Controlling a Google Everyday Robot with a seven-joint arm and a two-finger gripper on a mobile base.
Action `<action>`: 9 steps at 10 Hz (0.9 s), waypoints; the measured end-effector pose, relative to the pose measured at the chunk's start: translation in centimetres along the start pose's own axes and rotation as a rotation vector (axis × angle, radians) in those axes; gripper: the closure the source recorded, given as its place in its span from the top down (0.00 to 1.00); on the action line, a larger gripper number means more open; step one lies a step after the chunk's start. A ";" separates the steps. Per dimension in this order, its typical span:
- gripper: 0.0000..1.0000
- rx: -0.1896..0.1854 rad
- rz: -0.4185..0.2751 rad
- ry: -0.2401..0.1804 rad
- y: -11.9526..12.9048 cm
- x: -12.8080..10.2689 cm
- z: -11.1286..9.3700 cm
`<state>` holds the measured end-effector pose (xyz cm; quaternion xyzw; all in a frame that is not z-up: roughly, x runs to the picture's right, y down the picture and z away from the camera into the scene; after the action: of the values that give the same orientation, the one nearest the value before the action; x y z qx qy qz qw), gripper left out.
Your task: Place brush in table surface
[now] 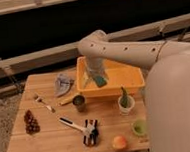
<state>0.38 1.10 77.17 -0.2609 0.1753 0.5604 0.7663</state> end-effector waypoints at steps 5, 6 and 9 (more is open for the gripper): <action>0.80 -0.020 -0.060 0.003 0.8 1.4 0.2; 0.80 -0.029 -0.094 -0.001 2.0 2.4 0.1; 0.80 -0.035 -0.232 -0.008 7.0 6.6 0.0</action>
<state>-4.24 7.83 72.05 -0.2906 0.1310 0.4722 0.8218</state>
